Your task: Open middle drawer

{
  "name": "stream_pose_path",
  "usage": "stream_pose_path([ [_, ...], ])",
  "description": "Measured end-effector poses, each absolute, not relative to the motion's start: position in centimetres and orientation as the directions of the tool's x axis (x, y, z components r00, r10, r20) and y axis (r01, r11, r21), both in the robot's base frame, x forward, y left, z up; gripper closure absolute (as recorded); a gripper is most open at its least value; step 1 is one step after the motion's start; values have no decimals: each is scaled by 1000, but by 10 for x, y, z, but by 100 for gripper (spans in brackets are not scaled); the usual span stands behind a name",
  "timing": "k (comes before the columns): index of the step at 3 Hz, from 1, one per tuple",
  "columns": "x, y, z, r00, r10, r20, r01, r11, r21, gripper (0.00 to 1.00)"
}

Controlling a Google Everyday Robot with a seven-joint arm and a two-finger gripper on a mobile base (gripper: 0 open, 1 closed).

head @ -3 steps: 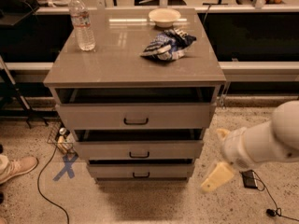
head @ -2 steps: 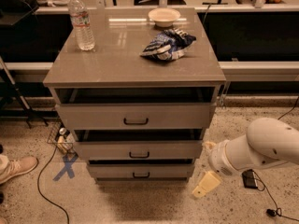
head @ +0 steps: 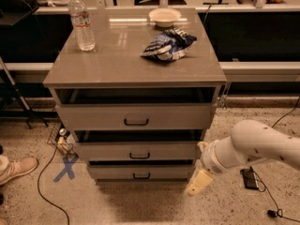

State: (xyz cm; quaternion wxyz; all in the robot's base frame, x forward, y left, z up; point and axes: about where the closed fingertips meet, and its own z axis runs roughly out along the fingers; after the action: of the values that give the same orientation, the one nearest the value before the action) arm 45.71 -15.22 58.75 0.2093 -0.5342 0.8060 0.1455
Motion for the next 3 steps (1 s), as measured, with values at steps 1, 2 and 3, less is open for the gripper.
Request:
stream_pose_path([
  [1, 488, -142, 545, -271, -860, -433, -942, 329, -64, 0],
  [2, 515, -131, 510, -207, -898, -387, -953, 274, -127, 0],
  [3, 537, -114, 494, -137, -918, -373, -958, 219, -187, 0],
])
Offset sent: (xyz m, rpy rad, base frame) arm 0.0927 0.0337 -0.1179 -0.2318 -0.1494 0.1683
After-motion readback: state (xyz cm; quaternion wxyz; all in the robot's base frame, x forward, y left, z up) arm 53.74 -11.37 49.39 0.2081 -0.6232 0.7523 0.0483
